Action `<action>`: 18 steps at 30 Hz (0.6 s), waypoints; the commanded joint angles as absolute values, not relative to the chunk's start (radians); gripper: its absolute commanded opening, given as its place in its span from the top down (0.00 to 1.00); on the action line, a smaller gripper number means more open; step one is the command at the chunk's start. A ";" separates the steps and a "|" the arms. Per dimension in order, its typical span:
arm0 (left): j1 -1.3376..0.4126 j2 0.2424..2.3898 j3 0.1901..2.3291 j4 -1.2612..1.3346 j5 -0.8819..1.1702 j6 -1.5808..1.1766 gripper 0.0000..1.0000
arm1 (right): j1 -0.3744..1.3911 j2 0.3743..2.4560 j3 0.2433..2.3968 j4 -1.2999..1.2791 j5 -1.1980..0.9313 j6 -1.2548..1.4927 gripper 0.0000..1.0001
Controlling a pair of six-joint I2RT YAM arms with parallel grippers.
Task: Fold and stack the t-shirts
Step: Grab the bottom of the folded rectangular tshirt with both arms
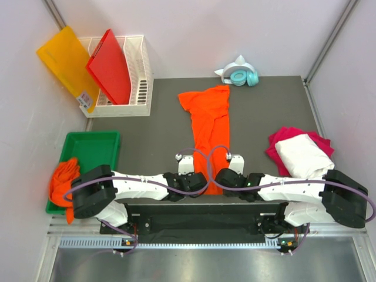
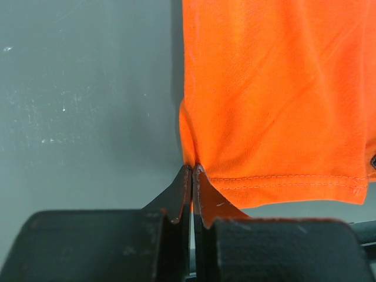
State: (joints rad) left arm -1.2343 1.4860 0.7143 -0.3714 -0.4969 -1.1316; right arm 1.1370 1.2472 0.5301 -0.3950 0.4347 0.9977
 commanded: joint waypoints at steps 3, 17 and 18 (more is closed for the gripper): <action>-1.253 1.499 0.706 -0.422 -0.437 -1.149 1.00 | 1.154 1.278 0.489 -0.451 0.376 1.017 0.91; -1.311 1.442 0.724 -0.502 -0.497 -1.176 1.00 | 1.219 1.206 0.495 -0.561 0.425 1.112 1.00; -1.330 1.434 0.726 -0.509 -0.505 -1.183 1.00 | 1.227 1.206 0.499 -0.571 0.428 1.121 1.00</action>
